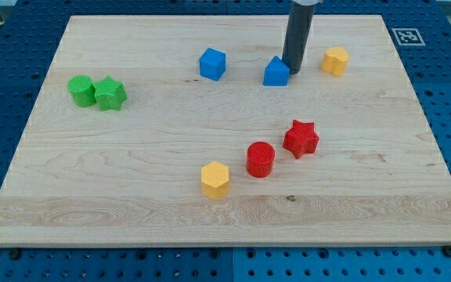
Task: Move the blue triangle to the top of the blue cube
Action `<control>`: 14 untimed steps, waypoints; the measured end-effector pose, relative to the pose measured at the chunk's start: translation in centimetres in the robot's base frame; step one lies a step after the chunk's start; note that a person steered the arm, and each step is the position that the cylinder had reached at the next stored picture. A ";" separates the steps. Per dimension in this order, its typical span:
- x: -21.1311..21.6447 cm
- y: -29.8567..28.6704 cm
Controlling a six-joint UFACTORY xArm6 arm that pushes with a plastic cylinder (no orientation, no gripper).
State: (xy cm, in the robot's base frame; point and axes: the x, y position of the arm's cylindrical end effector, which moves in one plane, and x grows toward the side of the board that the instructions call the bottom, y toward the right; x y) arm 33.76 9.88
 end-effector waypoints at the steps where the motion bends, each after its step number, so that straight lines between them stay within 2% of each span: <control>1: 0.0 -1.0; 3: 0.3 -1.2; 6: 7.8 0.8; 7: 7.1 -0.3; 10: -1.9 -5.7; 14: -2.5 -12.3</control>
